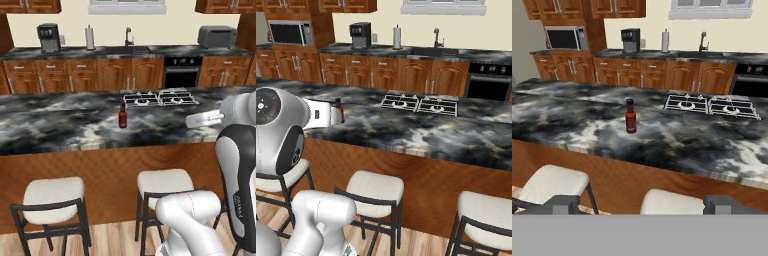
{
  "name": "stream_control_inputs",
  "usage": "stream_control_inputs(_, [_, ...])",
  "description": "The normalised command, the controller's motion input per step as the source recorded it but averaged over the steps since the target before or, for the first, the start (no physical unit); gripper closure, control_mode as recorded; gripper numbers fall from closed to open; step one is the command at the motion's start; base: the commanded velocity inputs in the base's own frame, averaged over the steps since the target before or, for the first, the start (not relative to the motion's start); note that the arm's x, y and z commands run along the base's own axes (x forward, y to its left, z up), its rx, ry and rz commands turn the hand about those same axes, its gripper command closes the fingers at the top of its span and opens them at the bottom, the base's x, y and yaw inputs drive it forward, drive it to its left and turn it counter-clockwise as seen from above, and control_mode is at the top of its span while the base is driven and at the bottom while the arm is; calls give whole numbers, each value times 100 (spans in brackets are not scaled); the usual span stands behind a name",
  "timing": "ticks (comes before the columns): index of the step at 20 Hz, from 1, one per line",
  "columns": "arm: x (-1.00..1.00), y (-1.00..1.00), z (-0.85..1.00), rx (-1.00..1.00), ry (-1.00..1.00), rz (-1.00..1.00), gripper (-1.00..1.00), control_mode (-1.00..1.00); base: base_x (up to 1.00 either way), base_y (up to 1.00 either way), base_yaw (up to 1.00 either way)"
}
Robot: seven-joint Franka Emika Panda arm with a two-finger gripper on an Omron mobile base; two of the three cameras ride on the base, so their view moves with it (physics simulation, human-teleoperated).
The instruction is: Place the condiment bottle and ketchup from the counter to the top shelf of the fridge. If the existing items in the fridge are on the top shelf, move them to other shelves.
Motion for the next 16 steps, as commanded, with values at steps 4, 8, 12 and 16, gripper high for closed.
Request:
stream_control_inputs(4, [0,0,0,0,0,0,-100,100,70,100,0])
stream_control_inputs(8, [0,0,0,0,0,0,-100,100,75,98,-12])
stream_control_inputs(12, [0,0,0,0,0,0,-100,100,-77,79,-2])
stream_control_inputs(16, [0,0,0,0,0,0,-100,100,52,70,0])
